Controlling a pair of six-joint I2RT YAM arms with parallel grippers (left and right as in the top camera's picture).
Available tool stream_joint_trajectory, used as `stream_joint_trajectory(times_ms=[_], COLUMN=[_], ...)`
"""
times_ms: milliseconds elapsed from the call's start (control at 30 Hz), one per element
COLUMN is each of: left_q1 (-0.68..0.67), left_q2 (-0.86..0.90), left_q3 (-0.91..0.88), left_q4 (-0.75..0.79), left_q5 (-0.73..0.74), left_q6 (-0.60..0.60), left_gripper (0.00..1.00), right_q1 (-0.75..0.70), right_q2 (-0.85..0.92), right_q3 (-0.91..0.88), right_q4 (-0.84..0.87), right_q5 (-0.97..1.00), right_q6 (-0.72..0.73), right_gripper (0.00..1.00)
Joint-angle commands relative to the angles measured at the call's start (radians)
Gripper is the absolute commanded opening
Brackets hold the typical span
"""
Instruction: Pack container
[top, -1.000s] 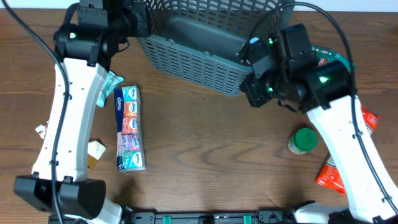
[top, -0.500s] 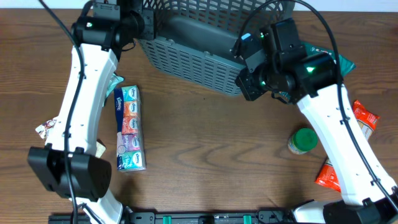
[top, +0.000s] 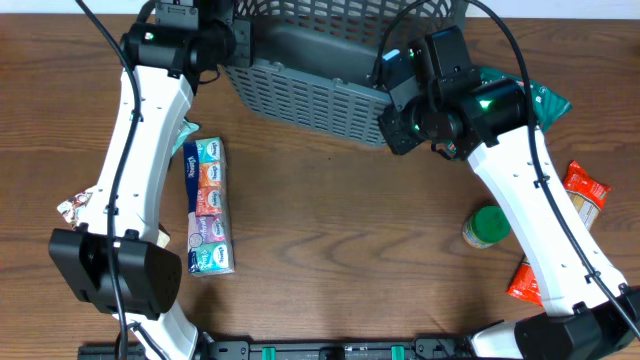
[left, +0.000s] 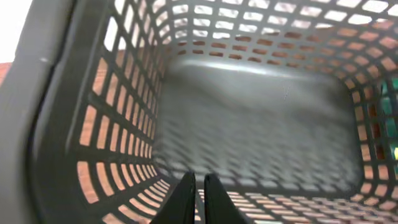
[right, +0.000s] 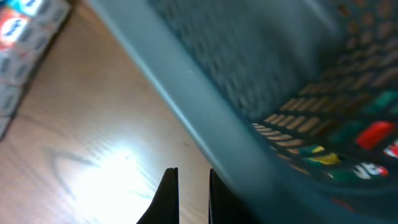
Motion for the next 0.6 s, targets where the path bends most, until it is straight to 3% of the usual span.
stream_joint_trajectory(times_ms=[0,567], left_q1=[-0.014,-0.041], left_q2=[0.007,-0.060], left_q3=[0.000,0.000], left_q4=[-0.049,-0.145], left_q5=[-0.004,-0.005], left_q6=[0.006,0.005], left_gripper=[0.08,0.08], right_q1=[0.002,-0.004], right_q2=[0.003,0.003], right_q3=[0.018,0.018], right_q4=[0.019,0.071], right_q5=[0.127,0.183], right_q6=[0.065,0.101], right_gripper=[0.01,0.01])
